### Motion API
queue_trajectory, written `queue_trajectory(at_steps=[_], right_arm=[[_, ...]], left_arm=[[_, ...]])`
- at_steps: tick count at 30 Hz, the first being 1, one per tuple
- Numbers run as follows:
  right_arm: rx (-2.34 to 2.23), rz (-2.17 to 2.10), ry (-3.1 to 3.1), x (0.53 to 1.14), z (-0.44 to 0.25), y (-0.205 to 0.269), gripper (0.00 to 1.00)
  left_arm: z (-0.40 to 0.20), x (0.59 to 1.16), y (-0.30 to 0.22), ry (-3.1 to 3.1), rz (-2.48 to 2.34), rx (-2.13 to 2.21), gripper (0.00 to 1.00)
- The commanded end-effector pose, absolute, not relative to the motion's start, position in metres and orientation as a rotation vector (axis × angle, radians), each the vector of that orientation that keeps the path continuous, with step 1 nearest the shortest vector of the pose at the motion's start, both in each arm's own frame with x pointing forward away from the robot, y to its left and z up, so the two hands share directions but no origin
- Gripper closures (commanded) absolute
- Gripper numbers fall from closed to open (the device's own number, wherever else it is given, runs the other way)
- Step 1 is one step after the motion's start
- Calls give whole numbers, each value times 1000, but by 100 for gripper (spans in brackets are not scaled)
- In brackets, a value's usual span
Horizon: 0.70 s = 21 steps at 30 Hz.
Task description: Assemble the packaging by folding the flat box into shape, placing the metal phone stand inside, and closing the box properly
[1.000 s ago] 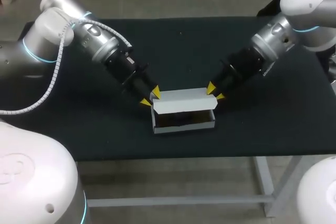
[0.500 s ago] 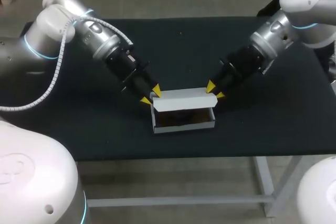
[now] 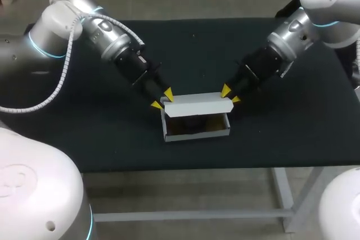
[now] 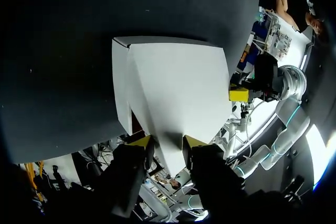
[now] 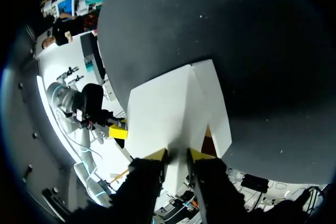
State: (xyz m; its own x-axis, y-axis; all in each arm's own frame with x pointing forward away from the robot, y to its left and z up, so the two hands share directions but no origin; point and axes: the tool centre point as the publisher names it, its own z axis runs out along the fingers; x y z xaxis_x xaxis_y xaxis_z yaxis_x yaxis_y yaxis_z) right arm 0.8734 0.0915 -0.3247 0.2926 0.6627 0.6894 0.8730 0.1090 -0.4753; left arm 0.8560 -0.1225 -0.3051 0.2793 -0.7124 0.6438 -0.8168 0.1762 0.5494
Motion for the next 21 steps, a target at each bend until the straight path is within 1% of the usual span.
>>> queue_trajectory(at_steps=[1,21], right_arm=[[-1600,-259,-1433,878,-325,100,74],[-1587,-233,-1425,883,-322,104,72]], left_arm=[[-306,864,-132,-1459,109,1544,62],[-307,870,-131,-1421,77,1508,64]])
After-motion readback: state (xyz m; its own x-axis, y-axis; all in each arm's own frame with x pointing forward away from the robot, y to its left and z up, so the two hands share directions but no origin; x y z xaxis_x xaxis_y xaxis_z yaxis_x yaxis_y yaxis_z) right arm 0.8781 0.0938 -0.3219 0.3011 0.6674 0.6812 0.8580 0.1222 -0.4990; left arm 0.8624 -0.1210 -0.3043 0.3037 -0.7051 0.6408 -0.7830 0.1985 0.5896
